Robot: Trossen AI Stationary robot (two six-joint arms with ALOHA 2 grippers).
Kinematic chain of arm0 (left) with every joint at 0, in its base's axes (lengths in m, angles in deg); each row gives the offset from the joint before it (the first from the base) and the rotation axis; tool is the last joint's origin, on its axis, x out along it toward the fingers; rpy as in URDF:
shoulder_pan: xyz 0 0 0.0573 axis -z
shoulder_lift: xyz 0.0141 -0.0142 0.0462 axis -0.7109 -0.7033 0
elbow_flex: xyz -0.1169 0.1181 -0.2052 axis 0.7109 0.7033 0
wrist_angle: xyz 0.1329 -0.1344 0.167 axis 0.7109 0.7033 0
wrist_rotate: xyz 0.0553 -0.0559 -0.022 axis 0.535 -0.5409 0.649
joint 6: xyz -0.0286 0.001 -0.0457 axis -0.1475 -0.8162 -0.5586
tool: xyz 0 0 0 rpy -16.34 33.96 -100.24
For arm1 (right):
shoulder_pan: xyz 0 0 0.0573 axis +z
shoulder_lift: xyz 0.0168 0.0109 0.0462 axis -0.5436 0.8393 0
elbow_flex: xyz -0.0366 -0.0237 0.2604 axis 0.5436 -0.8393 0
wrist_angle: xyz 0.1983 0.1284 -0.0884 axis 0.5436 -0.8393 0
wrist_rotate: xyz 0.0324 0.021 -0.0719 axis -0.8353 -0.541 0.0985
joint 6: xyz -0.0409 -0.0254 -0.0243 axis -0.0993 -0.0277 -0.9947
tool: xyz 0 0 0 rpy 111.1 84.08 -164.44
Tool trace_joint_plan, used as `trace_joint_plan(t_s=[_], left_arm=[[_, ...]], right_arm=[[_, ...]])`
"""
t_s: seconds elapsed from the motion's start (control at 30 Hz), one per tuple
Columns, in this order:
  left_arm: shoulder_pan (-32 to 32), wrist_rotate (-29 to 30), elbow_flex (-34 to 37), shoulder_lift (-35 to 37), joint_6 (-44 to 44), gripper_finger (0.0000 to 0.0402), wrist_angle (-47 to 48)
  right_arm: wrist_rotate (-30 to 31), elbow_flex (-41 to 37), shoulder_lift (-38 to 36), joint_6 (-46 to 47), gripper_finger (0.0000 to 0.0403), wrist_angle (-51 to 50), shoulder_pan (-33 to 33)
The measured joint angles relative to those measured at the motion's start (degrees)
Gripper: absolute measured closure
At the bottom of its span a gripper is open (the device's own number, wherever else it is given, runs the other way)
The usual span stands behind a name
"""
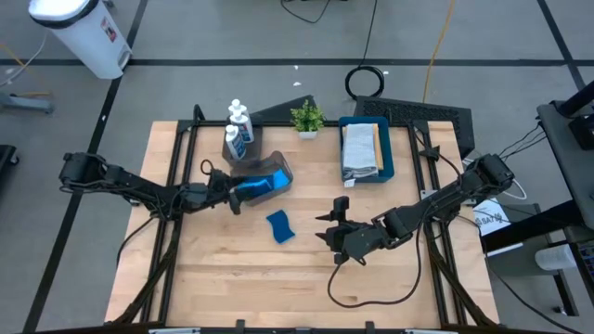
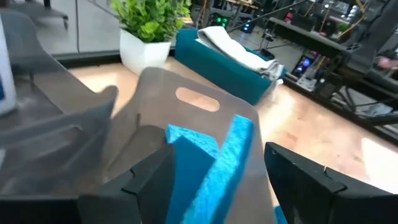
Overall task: Pick & Place Kitchen Items
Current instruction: Put the blue sponge into the bottom black bin
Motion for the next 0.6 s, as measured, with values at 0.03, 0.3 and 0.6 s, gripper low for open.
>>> trace_joint_plan(t_s=[0.03, 0.3, 0.6], left_arm=[[0.0, 0.3, 0.0, 0.0, 1.0, 0.0151, 0.0], [0.0, 0.6, 0.0, 0.0, 8.0, 0.0151, -1.2], [0.6, -3.4, -0.1, 0.0, 10.9, 0.0151, -8.5]], right_arm=[[0.0, 0.0, 0.0, 0.0, 0.0207, 0.0, 0.0], [0.0, 0.0, 0.0, 0.0, 0.0207, 0.0, 0.0], [0.0, 0.0, 0.0, 0.0, 0.0206, 0.0, 0.0]])
